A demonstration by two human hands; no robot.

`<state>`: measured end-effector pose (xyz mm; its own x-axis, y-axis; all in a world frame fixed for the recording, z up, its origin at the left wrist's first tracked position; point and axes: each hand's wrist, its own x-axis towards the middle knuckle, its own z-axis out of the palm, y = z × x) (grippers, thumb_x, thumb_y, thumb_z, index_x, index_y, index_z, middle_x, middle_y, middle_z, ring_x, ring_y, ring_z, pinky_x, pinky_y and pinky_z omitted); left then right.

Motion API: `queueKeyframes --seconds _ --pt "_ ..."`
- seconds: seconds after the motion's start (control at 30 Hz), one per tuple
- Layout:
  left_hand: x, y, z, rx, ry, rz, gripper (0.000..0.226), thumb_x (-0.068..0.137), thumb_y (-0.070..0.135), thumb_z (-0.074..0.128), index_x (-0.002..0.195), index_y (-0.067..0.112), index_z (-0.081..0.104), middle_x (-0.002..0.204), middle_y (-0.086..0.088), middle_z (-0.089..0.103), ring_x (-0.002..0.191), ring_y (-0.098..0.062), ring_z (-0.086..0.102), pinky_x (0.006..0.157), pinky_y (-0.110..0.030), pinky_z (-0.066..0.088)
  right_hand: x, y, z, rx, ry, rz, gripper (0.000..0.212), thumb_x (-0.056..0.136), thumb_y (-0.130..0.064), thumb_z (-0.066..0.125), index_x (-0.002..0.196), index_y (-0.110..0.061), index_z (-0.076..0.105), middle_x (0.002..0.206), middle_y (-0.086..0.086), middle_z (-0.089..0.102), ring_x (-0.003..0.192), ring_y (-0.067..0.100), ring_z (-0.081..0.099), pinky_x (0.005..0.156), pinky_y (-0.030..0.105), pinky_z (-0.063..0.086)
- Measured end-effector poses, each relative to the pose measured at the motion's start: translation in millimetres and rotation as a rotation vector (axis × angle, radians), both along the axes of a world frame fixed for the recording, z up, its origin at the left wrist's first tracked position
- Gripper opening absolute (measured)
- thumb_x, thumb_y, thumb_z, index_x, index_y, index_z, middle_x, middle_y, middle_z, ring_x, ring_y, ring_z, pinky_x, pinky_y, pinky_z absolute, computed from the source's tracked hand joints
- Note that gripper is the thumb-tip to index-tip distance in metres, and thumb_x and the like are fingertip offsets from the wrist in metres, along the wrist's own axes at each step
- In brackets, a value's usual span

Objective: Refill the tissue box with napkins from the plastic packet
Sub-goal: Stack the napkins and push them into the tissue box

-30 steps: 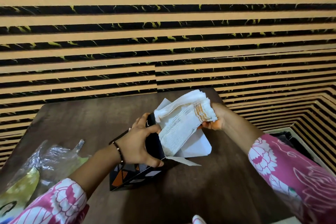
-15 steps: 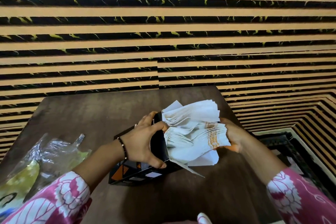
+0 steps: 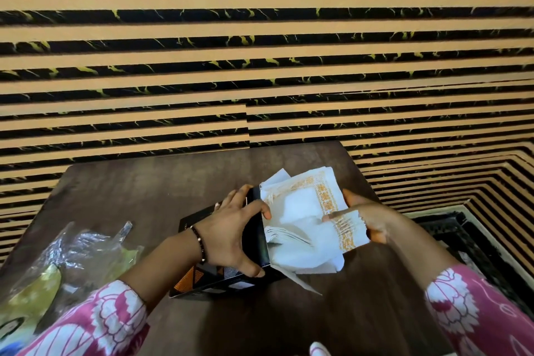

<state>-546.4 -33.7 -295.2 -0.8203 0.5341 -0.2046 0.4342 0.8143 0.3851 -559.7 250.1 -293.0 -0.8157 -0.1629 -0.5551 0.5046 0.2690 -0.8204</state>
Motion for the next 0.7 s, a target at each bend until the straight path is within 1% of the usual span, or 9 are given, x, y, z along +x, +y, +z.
queueKeyframes --seconds 0.07,0.13,0.2,0.3,0.43,0.5,0.57,0.63,0.7 --pt "-0.2 -1.0 0.4 0.016 0.001 0.010 0.090 0.041 0.062 0.075 0.116 0.045 0.029 0.152 -0.006 0.003 0.141 -0.036 0.005 0.109 -0.061 0.026 -0.8 -2.7 -0.6 0.059 0.029 0.037 0.084 0.047 -0.018 0.085 0.122 -0.024 0.047 0.115 0.009 0.065 0.108 0.028 0.062 0.092 0.053 0.051" --pt "0.2 -1.6 0.6 0.039 0.001 0.009 0.087 0.041 0.061 0.076 0.114 0.047 0.030 0.151 -0.005 0.005 0.140 -0.034 0.006 0.108 -0.061 0.027 -2.2 -4.2 -2.6 0.086 0.051 0.034 0.093 0.043 -0.020 0.085 0.126 -0.026 0.044 0.115 0.008 0.065 0.108 0.027 0.062 0.092 0.053 0.051" --pt "0.5 -2.4 0.8 0.062 -0.014 0.012 0.081 0.042 0.059 0.076 0.110 0.048 0.034 0.150 -0.005 0.007 0.140 -0.033 0.006 0.108 -0.061 0.026 -3.8 -4.3 -4.5 0.076 0.067 0.003 0.091 0.049 -0.017 0.084 0.130 -0.025 0.043 0.115 0.008 0.066 0.107 0.027 0.063 0.092 0.053 0.051" --pt "0.6 -5.5 0.6 0.072 -0.035 0.002 0.069 0.043 0.062 0.072 0.103 0.048 0.042 0.150 -0.006 0.006 0.142 -0.032 0.001 0.110 -0.061 0.022 -6.2 -1.6 -8.4 0.036 0.056 -0.073 0.083 0.067 -0.010 0.077 0.137 -0.026 0.036 0.116 0.009 0.064 0.106 0.028 0.062 0.092 0.052 0.051" --pt "0.3 -6.6 5.3 0.056 -0.079 0.001 0.053 0.043 0.064 0.070 0.089 0.052 0.046 0.150 -0.004 0.005 0.142 -0.030 0.001 0.112 -0.059 0.022 -5.2 -3.3 -7.3 -0.015 0.059 -0.135 0.074 0.083 -0.015 0.064 0.143 -0.034 0.025 0.119 0.008 0.059 0.105 0.027 0.060 0.087 0.048 0.054" --pt "-0.4 -5.2 5.9 0.056 -0.062 0.016 0.059 0.042 0.062 0.072 0.093 0.053 0.042 0.148 -0.004 0.009 0.141 -0.031 0.003 0.110 -0.059 0.024 -3.1 -8.1 -3.6 -0.038 0.096 -0.140 0.072 0.084 -0.011 0.062 0.142 -0.035 0.027 0.113 0.007 0.061 0.102 0.026 0.061 0.081 0.045 0.056" --pt "-1.4 -3.1 5.1 0.056 -0.040 0.038 0.077 0.042 0.060 0.075 0.108 0.049 0.035 0.149 -0.004 0.009 0.140 -0.031 0.006 0.109 -0.060 0.026 -0.1 -15.5 -0.1 -0.061 0.140 -0.153 0.077 0.081 -0.005 0.065 0.141 -0.037 0.028 0.109 0.005 0.063 0.099 0.024 0.062 0.071 0.039 0.057" --pt "-3.1 -0.8 4.1 0.064 -0.008 0.063 0.094 0.040 0.061 0.075 0.119 0.048 0.026 0.149 -0.002 0.010 0.138 -0.031 0.012 0.108 -0.059 0.028 3.5 -24.4 -0.1 -0.076 0.187 -0.159 0.085 0.076 -0.002 0.069 0.137 -0.043 0.028 0.112 0.001 0.062 0.102 0.023 0.061 0.074 0.042 0.057" --pt "-4.5 0.7 4.2 0.065 0.010 0.077 0.103 0.039 0.061 0.075 0.124 0.047 0.020 0.148 0.000 0.010 0.138 -0.029 0.013 0.110 -0.057 0.027 8.2 -34.7 -1.6 -0.093 0.226 -0.150 0.088 0.074 0.003 0.067 0.136 -0.045 0.027 0.120 -0.002 0.058 0.107 0.022 0.058 0.080 0.045 0.056"
